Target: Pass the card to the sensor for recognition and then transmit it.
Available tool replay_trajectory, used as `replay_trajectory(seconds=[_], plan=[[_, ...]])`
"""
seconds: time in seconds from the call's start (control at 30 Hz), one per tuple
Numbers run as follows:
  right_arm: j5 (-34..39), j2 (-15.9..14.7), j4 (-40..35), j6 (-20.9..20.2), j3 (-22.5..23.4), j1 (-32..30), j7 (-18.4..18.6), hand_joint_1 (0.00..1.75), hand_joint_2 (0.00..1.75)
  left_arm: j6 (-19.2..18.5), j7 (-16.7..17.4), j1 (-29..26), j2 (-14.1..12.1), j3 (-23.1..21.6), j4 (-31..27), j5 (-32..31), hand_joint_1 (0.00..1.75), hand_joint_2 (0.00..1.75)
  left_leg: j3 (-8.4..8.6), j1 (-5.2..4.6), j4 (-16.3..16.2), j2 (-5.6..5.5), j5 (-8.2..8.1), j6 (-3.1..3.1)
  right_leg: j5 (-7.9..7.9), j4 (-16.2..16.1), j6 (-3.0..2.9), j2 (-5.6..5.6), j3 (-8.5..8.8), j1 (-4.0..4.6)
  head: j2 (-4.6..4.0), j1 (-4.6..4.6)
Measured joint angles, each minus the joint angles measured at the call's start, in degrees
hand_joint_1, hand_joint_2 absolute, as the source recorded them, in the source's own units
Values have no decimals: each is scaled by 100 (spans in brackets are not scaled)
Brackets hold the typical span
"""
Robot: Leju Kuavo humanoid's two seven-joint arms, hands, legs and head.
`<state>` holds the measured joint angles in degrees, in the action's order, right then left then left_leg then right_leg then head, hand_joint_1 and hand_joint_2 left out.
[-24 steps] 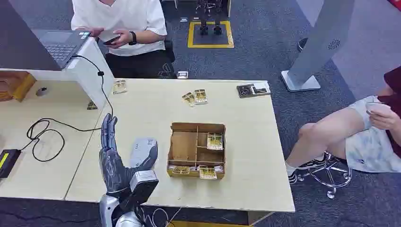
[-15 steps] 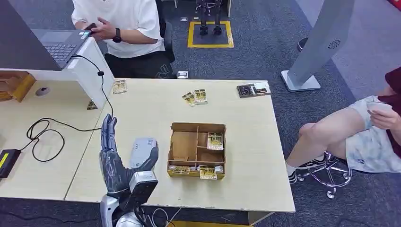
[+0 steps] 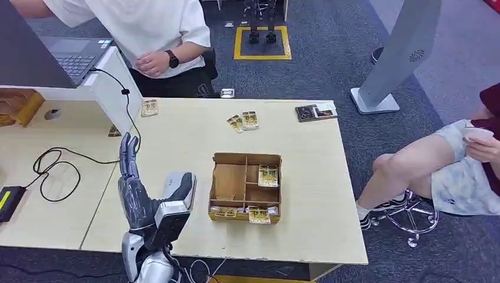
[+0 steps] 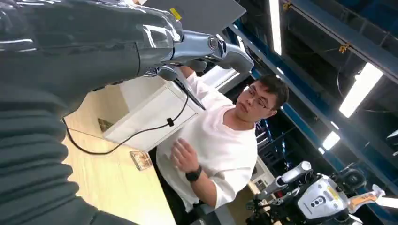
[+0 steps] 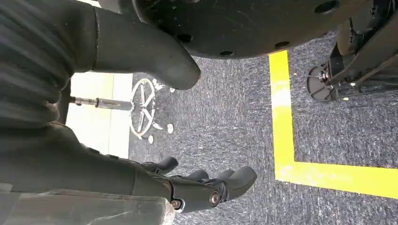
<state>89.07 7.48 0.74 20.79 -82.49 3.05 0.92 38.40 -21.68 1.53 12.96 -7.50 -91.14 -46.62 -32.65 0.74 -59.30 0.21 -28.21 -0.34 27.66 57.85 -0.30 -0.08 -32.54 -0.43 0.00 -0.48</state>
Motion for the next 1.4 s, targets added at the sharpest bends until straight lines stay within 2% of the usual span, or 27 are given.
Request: replay_trajectory(seconds=[0.03,0.07,0.17,0.2,0.23,0.27,0.33,0.37,0.4,0.43,0.53,0.57,0.6,0.73,0.77,0.8,0.83,0.9,0.93,1.03,1.07,1.17,1.2,1.27,1.3,1.4], plan=[[-2,0,0,0,0,0,2,0,175,0,0,9,-4,2,13,0,0,0,-1,0,0,0,0,0,0,0,0,0,0,0,0,2],[0,0,0,0,0,0,2,0,175,0,-2,16,-7,4,26,0,0,175,-1,0,0,0,0,0,0,0,0,0,0,0,0,2],[0,0,0,0,2,1,2,0,175,0,0,48,-20,4,66,-4,0,175,-1,0,0,0,-1,0,0,-1,0,0,0,0,0,0],[0,0,0,0,0,1,2,0,175,0,4,59,-22,4,81,-15,0,0,-2,0,0,0,-1,1,0,-1,0,0,0,0,0,0],[0,0,-2,2,0,2,2,0,175,0,9,66,-26,4,98,-17,0,0,-2,0,0,0,-1,0,0,-1,0,0,0,0,0,2],[0,0,-2,4,0,4,2,0,175,0,9,68,-26,4,107,-13,0,175,-2,0,0,0,-1,0,0,-1,0,-1,0,0,0,0],[-2,0,-2,4,0,7,2,0,175,0,9,77,-26,4,131,-7,0,175,-1,0,0,0,-1,1,0,-1,0,0,0,0,0,2],[-2,0,-2,4,0,8,2,0,175,0,-4,79,-26,4,142,13,0,0,-1,0,0,0,0,0,0,-1,0,0,0,0,0,2],[0,0,-2,7,0,10,2,0,175,0,-50,80,-26,4,149,57,0,0,-1,0,0,0,0,0,0,0,0,0,0,0,0,0],[-2,0,-2,7,0,11,2,0,175,0,-96,80,-26,4,149,92,0,175,-1,0,0,0,0,0,0,0,0,0,0,0,0,0],[0,0,-7,15,0,20,31,0,175,0,-216,84,-26,4,149,168,0,175,-1,0,0,0,0,0,0,0,0,0,0,0,0,0],[-2,0,-9,26,0,22,35,0,175,0,-227,84,-28,4,149,162,0,0,-1,0,0,0,0,0,0,0,0,0,0,0,0,0],[0,0,-13,44,0,25,37,0,175,0,-238,83,-31,4,149,157,0,175,-1,0,0,0,0,0,0,0,0,0,0,0,0,0],[-2,0,-28,74,0,30,37,0,175,0,-264,83,-55,7,155,131,0,175,-1,0,0,0,0,0,0,0,0,0,0,0,0,0],[-2,0,-33,74,0,30,37,0,175,0,-264,83,-59,6,160,129,0,0,-2,0,0,0,0,0,0,0,0,0,0,0,0,2],[-2,0,-35,77,0,30,37,0,175,0,-267,83,-61,7,162,129,0,0,-2,0,0,0,0,0,0,0,0,0,0,0,0,0],[-2,0,-35,83,0,30,37,0,175,0,-269,83,-63,6,162,129,0,175,-2,0,0,0,0,0,0,0,0,0,0,0,0,0],[-2,0,-41,101,0,30,37,0,175,0,-280,84,-63,9,170,123,0,175,-1,0,0,0,0,0,0,0,0,0,0,0,0,0],[-2,0,-50,107,0,30,35,0,175,0,-282,84,-63,11,175,116,0,0,-1,0,0,0,0,0,0,0,0,0,0,0,0,0],[0,0,-50,120,0,29,15,0,175,0,-293,84,-66,15,195,122,0,0,-1,0,0,0,0,0,0,0,0,0,0,0,0,0],[-2,0,-50,122,0,29,9,0,175,0,-295,84,-66,17,195,122,0,175,-1,0,0,0,0,0,0,0,0,0,0,0,0,0],[0,0,-50,122,0,29,0,0,175,0,-295,84,-66,22,195,114,0,175,-1,0,0,0,0,0,0,0,0,0,0,0,0,0],[-2,0,-50,118,0,29,-2,0,175,0,-295,85,-66,24,195,105,0,0,-1,0,0,0,0,0,0,0,0,0,0,0,0,0],[-2,0,-50,114,0,29,-7,0,175,0,-295,86,-72,24,195,114,0,0,-1,0,0,0,0,0,0,0,0,0,0,0,0,0],[-2,0,-50,111,0,29,-7,0,175,2,-295,87,-72,24,195,114,0,175,-1,0,0,0,0,0,0,0,0,0,0,0,0,0],[-2,0,-50,103,0,29,-7,0,175,0,-267,89,-74,28,195,42,0,175,-1,0,0,0,0,0,0,0,0,0,0,0,0,0]])
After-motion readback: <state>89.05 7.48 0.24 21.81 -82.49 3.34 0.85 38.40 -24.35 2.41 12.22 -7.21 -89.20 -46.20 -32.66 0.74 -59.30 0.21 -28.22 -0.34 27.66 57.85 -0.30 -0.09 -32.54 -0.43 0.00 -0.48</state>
